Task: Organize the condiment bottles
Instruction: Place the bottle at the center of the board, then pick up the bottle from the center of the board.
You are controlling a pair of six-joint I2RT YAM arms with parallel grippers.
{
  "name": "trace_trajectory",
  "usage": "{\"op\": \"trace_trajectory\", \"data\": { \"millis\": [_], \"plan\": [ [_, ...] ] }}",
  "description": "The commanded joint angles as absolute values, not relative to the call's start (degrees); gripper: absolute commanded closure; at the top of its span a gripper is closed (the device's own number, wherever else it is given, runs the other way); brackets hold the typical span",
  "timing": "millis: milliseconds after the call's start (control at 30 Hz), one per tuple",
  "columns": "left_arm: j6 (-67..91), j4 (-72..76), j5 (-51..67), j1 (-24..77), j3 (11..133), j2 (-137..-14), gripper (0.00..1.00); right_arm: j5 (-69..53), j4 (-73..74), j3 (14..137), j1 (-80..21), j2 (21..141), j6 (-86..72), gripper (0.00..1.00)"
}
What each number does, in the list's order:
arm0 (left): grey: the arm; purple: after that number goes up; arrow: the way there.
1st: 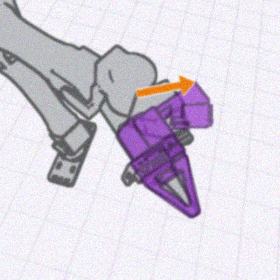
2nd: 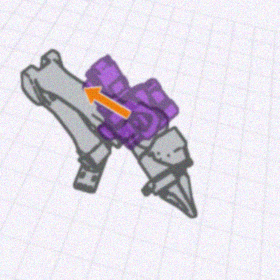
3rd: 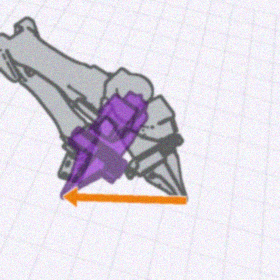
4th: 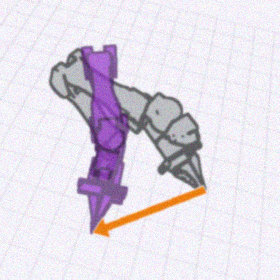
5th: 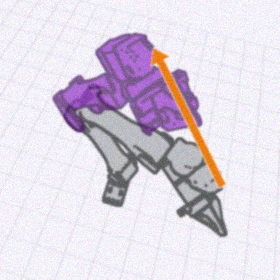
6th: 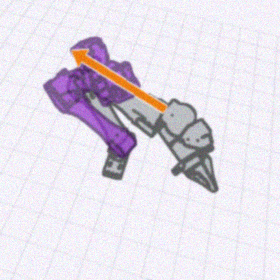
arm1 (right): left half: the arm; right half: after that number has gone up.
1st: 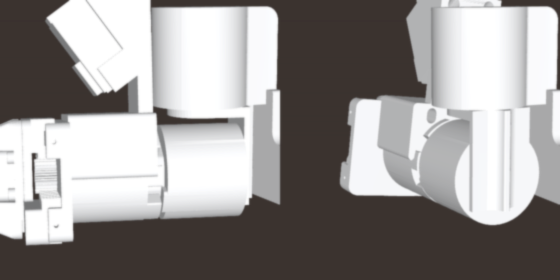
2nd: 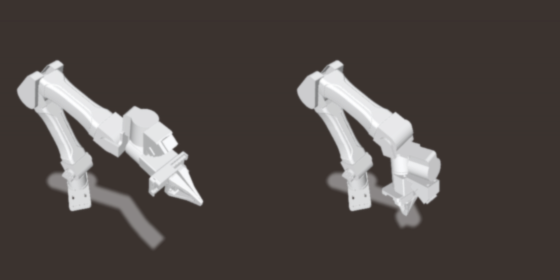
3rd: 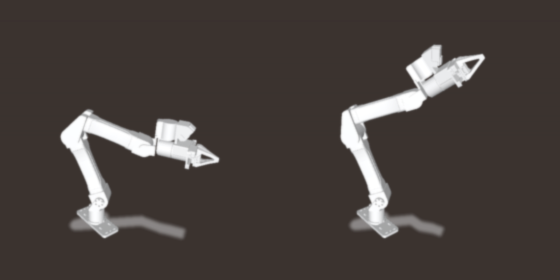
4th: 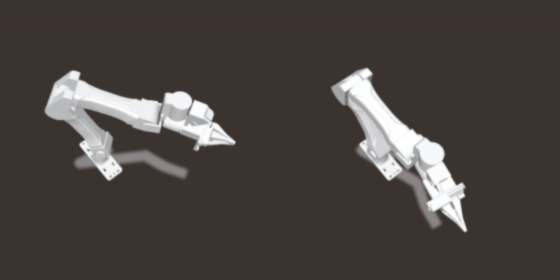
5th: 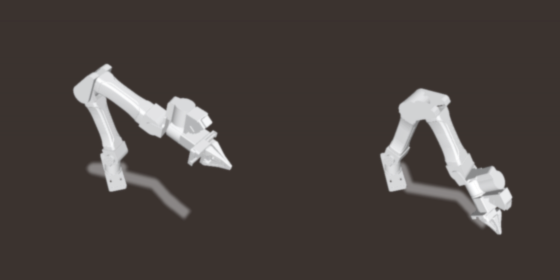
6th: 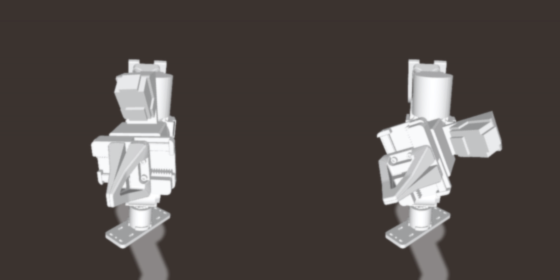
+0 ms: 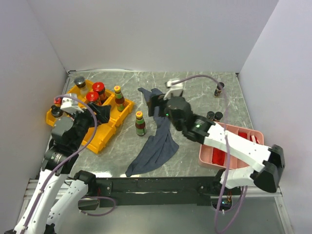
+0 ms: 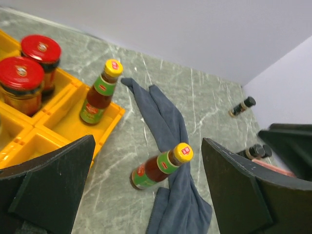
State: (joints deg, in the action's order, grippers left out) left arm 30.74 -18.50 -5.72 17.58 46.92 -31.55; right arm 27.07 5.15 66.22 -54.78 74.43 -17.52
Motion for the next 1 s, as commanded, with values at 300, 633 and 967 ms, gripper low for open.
{"op": "trace_trajectory", "data": {
  "millis": [300, 633, 967],
  "plan": [
    [36.92, -7.91, 10.20, 20.11, 46.67, -46.56, 0.03, 34.63, 11.61, 51.61, -45.62, 60.13, -31.90, 0.00],
    [33.14, -10.02, -9.93, 38.05, 50.98, -57.30, 0.19, 30.23, 4.92, 46.23, -45.18, 58.71, -31.03, 0.00],
    [29.45, -5.01, -13.71, 41.74, 52.21, -65.91, 0.34, 29.79, 3.52, 45.18, -45.18, 58.71, -30.23, 0.00]
  ]
}}
